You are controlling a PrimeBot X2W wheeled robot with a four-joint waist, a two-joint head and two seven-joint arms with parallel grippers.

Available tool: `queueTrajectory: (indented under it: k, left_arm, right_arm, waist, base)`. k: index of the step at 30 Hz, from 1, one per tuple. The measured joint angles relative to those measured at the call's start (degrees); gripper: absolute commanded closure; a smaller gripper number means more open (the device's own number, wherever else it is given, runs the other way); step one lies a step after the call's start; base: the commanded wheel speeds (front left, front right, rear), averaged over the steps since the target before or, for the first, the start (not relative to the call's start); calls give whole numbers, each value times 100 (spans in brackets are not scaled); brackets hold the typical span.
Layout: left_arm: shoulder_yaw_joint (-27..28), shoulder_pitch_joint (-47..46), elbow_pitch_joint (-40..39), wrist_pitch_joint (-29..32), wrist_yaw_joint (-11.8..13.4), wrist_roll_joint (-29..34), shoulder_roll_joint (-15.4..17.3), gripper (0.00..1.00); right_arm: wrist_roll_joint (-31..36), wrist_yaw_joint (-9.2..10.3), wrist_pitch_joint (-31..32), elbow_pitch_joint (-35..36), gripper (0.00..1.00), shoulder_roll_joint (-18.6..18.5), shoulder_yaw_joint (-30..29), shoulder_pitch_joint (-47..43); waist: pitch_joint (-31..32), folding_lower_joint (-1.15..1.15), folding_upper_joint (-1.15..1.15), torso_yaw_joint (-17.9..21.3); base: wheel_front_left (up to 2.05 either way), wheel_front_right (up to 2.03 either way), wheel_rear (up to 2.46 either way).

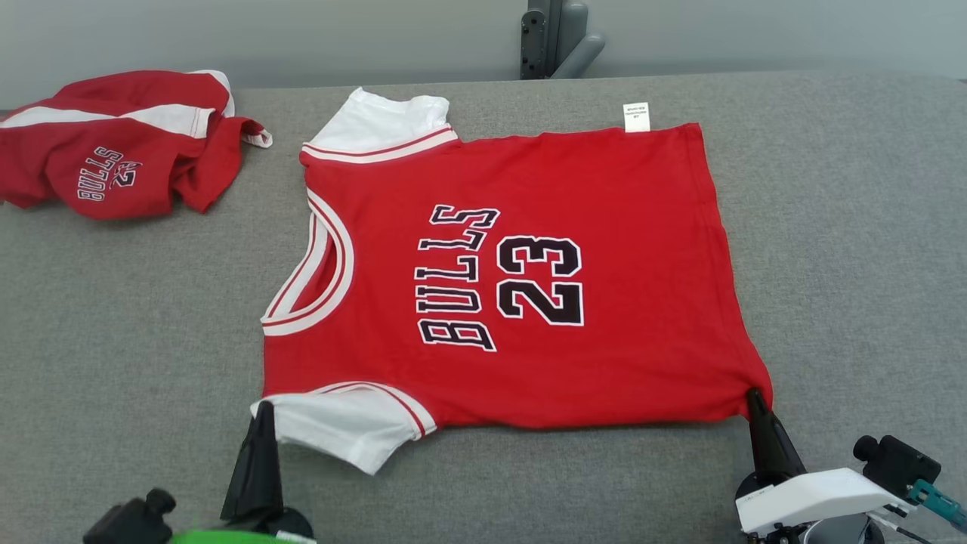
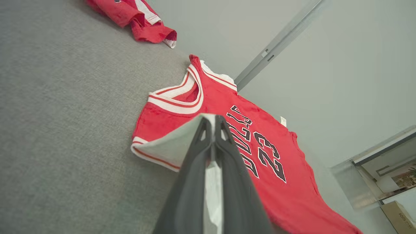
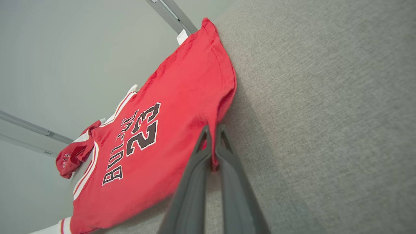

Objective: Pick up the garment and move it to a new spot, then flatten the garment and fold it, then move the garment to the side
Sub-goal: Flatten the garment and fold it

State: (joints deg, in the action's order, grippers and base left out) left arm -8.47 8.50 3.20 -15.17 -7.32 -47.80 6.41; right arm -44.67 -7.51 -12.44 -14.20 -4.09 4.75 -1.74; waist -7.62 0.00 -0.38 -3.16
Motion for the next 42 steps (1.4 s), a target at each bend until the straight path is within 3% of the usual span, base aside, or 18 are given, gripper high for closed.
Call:
queueTrajectory:
  k: [7,15,36,37,38,39,40,41,42]
  left_arm:
    - [-200,-1355,853,2,0,148,-56,100]
    - [-55,-2578,1636,0,0,264,-229,100]
    - [-200,-4489,3243,-1,0,610,-352,100]
    - [-209,-4518,3268,-1,0,609,-352,100]
    - [-207,-4549,3299,-1,0,602,-355,100]
    - [-198,-4570,3320,-1,0,600,-355,100]
    - [-190,-4586,3325,-1,0,573,-355,79]
    - [-191,-4595,3317,-1,0,552,-354,8]
    - [-201,-4598,3294,-1,0,536,-354,0]
  right_arm:
    - [-504,1,57,-364,100,18,34,491]
    - [-911,1,59,-708,100,12,12,1231]
    - [-754,7,-145,-2017,98,57,133,3025]
    - [-754,10,-160,-2042,46,57,136,3057]
    - [-756,15,-181,-2054,46,59,135,3083]
    - [-758,16,-187,-2054,0,60,130,3106]
    - [-770,26,-205,-2056,0,66,122,3125]
    - [-784,29,-212,-2051,0,67,119,3139]
    - [-801,29,-226,-2033,0,70,114,3146]
  waist:
    - [-7,0,0,-83]
    - [-275,0,0,-76]
    - [-1244,0,0,83]
    - [-1261,0,0,89]
    - [-1274,0,0,93]
    - [-1283,0,0,97]
    - [-1288,0,0,98]
    - [-1291,0,0,97]
    - [-1291,0,0,97]
  base:
    - [0,0,0]
    - [0,0,0]
    - [0,0,0]
    - [0,0,0]
    - [0,0,0]
    - [0,0,0]
    - [0,0,0]
    - [0,0,0]
    - [0,0,0]
